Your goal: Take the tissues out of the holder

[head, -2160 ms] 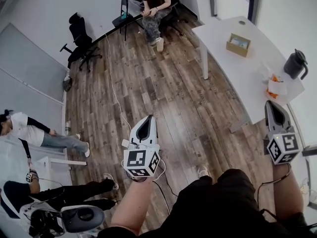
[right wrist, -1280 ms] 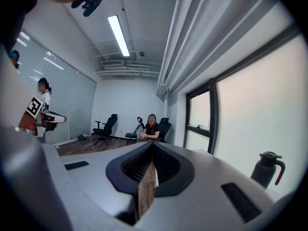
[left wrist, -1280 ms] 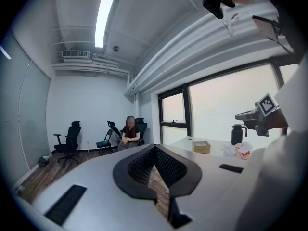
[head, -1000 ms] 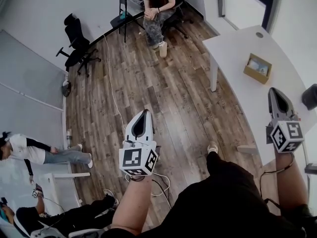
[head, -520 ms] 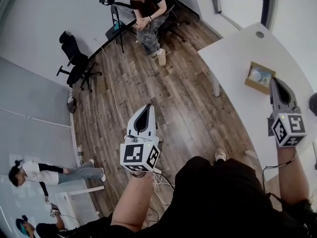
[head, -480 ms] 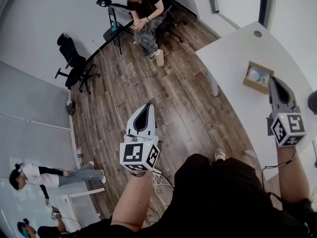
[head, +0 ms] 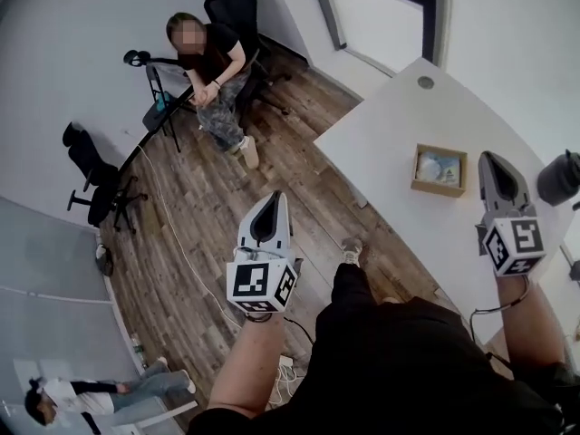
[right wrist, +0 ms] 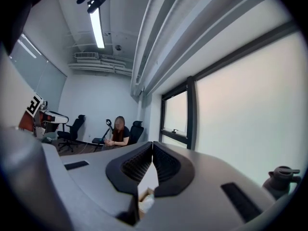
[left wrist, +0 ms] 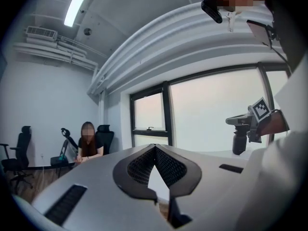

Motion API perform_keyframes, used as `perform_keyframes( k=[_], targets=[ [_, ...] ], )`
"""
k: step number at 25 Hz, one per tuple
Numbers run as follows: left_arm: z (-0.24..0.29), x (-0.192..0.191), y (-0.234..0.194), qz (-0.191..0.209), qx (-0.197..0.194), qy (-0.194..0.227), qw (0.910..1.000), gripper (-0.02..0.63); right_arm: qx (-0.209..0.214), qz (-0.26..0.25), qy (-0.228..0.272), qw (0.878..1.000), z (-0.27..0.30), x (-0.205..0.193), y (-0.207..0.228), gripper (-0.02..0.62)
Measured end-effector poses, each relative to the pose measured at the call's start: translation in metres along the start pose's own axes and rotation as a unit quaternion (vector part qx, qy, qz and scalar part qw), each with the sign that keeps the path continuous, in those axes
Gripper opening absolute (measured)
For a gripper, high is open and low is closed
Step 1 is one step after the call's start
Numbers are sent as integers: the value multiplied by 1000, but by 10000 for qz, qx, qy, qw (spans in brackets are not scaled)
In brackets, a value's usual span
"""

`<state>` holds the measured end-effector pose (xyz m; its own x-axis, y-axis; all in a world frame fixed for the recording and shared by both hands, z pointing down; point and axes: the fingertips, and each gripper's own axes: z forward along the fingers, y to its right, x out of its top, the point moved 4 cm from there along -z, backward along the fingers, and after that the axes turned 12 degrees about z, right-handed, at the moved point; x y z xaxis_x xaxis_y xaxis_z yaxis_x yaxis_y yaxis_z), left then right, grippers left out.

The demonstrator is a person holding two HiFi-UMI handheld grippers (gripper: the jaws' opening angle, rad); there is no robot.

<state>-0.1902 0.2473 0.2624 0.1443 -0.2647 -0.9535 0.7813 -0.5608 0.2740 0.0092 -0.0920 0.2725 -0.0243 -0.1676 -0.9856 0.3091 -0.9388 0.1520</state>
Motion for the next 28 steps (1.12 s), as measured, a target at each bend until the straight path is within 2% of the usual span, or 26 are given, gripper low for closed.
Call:
perform_keyframes(
  k=[4,9,13,18,24,28],
  targets=[
    [67,12,-4,148,-624,255,9976,3,-712,5,266,9971,6,13,16,6],
    [147,22,-4,223,-1260,474,9906,3,-1283,157,-76,9916,23,0,37,6],
    [202,24,9,299,-1826,606,9809,3,-1647,306,-299,9854,35,-8,47,6],
    [261,27,19,340,-2638,705,9614,3,-2140,516,-497,9742,48,-16,38,6],
    [325,31,27,415,-3300,819,9395,3,-2729,605,-515,9588,76,-19,44,6],
    [360,30,46,452,-3855,811,9180,3,-3221,663,-422,9434,82,-12,51,6]
  ],
)
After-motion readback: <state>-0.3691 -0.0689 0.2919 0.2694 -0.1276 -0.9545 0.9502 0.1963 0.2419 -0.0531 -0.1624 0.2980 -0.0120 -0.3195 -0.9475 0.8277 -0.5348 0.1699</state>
